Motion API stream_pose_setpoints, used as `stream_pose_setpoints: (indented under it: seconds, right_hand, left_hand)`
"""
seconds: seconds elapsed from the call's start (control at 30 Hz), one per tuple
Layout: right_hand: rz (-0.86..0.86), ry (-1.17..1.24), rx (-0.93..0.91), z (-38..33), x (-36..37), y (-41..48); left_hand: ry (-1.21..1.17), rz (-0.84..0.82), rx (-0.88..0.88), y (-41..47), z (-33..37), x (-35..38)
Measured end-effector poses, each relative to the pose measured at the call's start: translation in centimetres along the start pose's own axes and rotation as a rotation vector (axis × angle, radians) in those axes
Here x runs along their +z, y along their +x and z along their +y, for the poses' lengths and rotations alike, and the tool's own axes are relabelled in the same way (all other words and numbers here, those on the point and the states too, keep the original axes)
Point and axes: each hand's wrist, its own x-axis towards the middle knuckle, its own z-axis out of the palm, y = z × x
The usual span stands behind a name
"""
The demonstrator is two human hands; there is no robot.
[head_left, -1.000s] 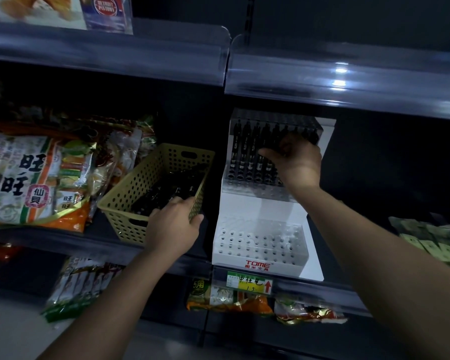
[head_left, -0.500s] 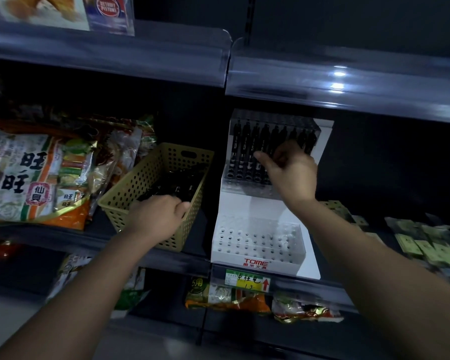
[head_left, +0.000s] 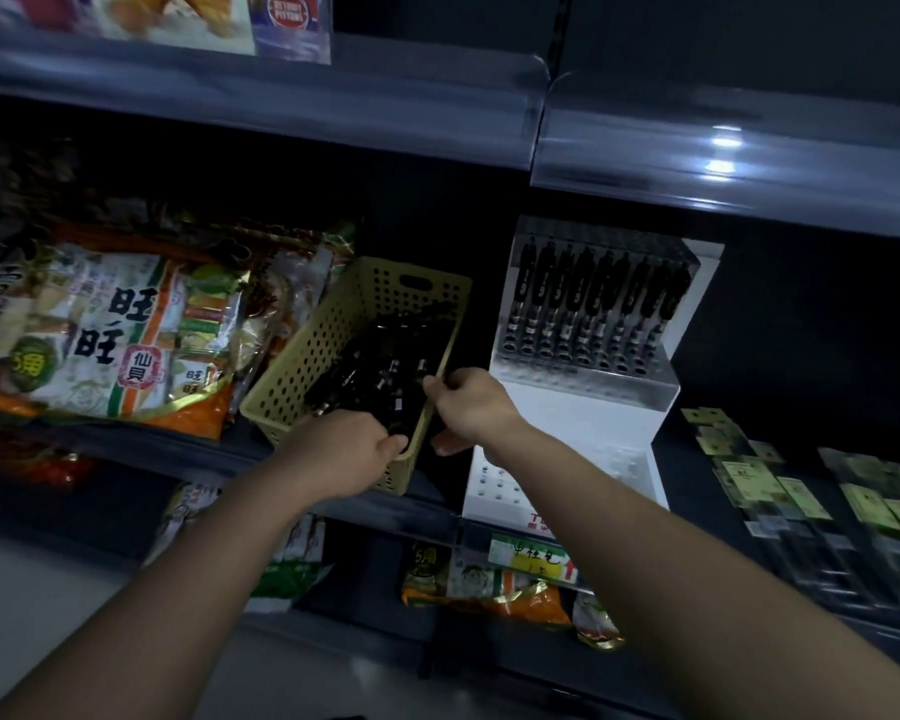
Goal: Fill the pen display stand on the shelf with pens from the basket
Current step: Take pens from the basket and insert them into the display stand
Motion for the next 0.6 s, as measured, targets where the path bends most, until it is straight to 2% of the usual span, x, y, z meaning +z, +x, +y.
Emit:
stream_pose_setpoints:
  seconds: [0.1,0.27,0.33,0.43,0.5,0.6]
  right_hand:
    - [-0.036,0.126,-0.015,0.1,0.8,0.9]
    - [0.036,0.102,-0.11,0.7,1.5,1.2]
    - [0.059,0.066,-0.138,0.9,1.7,1.0]
    - [0.078,0.047,-0.17,1.3,1.8,0.8]
    - [0.095,0.044,-0.187,1.7,1.6,0.9]
    - [0.107,0.022,-0.227,1.6,1.7,0.5]
  left_hand:
    - [-0.056,-0.049,0.008,-0.7,-0.2,0.1]
    - [-0.219,-0.177,-0.037,-0.2,-1.5,-0.5]
    - [-0.281,-0.085,-0.089,0.7,-2.2,-1.0]
    - [-0.257,0.175,-0.167,2.3,-2.3,-0.9]
    - [-0.357,0.189,-0.151,3.7,-1.7,-0.4]
    - [-0.604,0.102,-0.198,5.6,-1.9,0.5]
